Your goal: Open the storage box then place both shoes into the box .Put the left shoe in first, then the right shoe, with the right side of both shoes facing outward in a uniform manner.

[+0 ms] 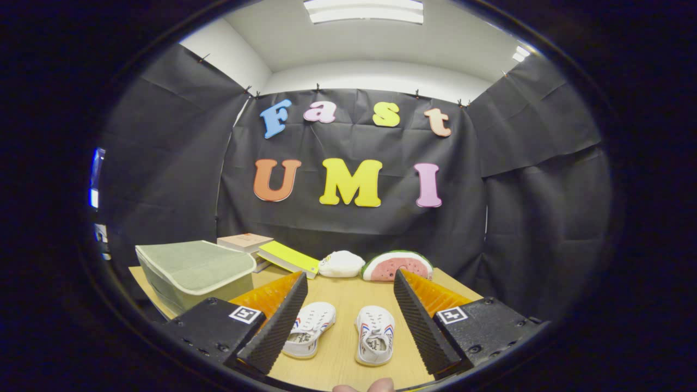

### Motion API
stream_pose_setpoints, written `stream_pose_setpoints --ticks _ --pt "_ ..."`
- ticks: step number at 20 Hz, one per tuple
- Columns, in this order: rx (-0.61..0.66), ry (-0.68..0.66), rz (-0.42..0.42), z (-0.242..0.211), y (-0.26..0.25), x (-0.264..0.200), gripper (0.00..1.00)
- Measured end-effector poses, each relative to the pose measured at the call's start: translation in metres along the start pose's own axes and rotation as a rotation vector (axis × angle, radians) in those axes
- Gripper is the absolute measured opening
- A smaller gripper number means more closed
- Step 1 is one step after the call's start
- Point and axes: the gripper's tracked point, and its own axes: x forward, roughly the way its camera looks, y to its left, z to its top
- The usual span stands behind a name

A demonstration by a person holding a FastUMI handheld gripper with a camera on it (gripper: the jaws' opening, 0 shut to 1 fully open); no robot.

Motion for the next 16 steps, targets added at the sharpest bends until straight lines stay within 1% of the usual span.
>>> stream_pose_setpoints --ticks 1,3,4,8,13,16 --pt "0.001 -0.011 0.006 0.004 0.004 0.001 1.0" --pt "0.015 -0.031 0.049 0.009 0.018 0.004 1.0" --pt "0.033 -0.037 0.082 0.01 0.027 0.005 1.0" --pt "0.148 -0.011 0.259 0.007 0.072 0.011 1.0" --pt "0.213 0.041 0.409 -0.002 0.117 0.024 1.0" --pt "0.292 0.103 0.505 -0.012 0.144 0.031 1.0"
